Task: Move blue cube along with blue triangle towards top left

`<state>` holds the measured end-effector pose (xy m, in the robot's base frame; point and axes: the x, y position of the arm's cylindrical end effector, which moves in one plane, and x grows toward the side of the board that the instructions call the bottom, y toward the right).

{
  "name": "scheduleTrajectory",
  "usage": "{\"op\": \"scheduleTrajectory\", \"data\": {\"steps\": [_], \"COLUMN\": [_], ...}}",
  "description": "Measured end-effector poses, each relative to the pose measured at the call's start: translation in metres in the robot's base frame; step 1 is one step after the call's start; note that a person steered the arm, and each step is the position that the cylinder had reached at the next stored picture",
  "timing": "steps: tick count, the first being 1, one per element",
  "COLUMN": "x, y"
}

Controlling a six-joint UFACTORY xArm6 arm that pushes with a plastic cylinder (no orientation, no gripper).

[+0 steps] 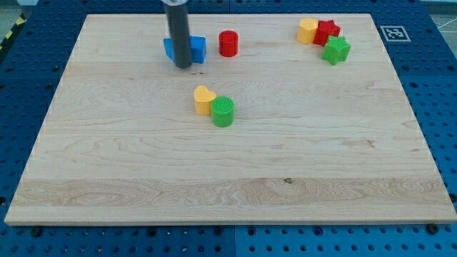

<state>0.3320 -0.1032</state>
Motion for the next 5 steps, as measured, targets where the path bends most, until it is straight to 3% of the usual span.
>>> {"op": "scheduleTrajectory", "data": {"steps": [3,4,5], "x": [-0.018,0.018,0.065], "y": [-0.110,-0.109,-0.066]}}
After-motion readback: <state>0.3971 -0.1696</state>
